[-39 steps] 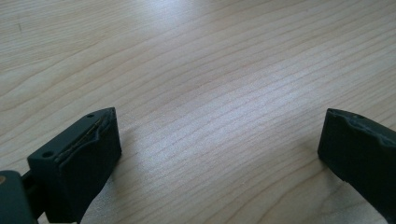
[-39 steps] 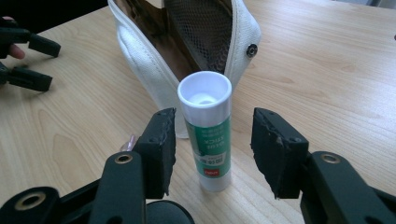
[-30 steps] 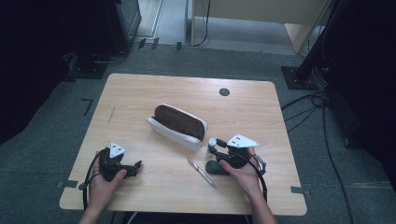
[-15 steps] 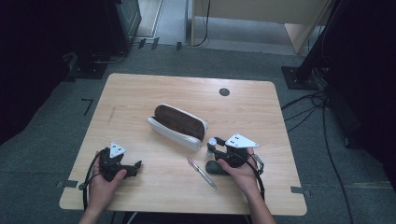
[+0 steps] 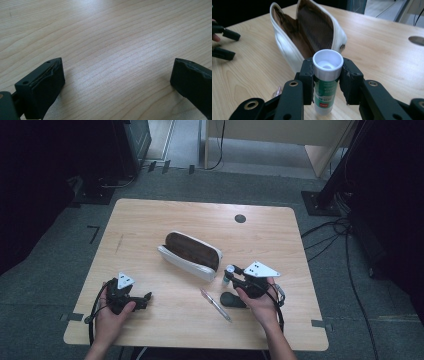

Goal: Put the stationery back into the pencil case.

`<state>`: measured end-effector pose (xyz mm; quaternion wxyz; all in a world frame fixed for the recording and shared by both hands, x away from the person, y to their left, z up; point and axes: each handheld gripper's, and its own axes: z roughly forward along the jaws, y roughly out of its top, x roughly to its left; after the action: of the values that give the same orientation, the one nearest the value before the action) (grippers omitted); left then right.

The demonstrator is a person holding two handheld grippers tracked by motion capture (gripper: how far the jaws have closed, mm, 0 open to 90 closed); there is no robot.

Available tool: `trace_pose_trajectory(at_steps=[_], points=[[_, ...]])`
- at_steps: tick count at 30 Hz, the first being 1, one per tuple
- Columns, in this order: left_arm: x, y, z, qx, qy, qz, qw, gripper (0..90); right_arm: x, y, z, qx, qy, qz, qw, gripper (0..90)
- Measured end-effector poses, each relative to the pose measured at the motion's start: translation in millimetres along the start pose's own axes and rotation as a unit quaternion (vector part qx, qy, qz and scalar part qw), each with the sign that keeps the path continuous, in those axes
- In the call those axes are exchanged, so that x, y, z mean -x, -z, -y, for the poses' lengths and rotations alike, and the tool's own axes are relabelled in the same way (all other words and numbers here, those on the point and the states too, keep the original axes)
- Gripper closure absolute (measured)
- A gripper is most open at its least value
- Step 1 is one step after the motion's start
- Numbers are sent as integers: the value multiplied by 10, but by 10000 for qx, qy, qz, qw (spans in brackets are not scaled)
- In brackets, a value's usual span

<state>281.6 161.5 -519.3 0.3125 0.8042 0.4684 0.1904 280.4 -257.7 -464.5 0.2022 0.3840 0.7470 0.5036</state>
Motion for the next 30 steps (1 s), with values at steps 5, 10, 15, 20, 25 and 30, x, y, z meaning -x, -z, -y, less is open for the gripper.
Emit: trace_pose_trajectory(at_steps=[5,10,15,20,25,30], points=[[1,0,0,-1,6,3,10000,0,-29,67,-172,100,69,-19,9999,664],[1,-1,0,5,6,0,10000,0,-35,100,-308,188,83,-12,9998,663],[1,-1,0,7,8,0,10000,0,-38,100,-440,288,130,-8,9995,663],[0,-1,0,6,4,2,10000,0,-57,66,-564,358,171,-71,9992,664],[0,0,0,2,5,4,10000,0,-82,-23,-663,394,212,-121,9989,664],[1,-1,0,9,9,1,10000,0,-122,-151,-733,362,303,-175,9987,664]])
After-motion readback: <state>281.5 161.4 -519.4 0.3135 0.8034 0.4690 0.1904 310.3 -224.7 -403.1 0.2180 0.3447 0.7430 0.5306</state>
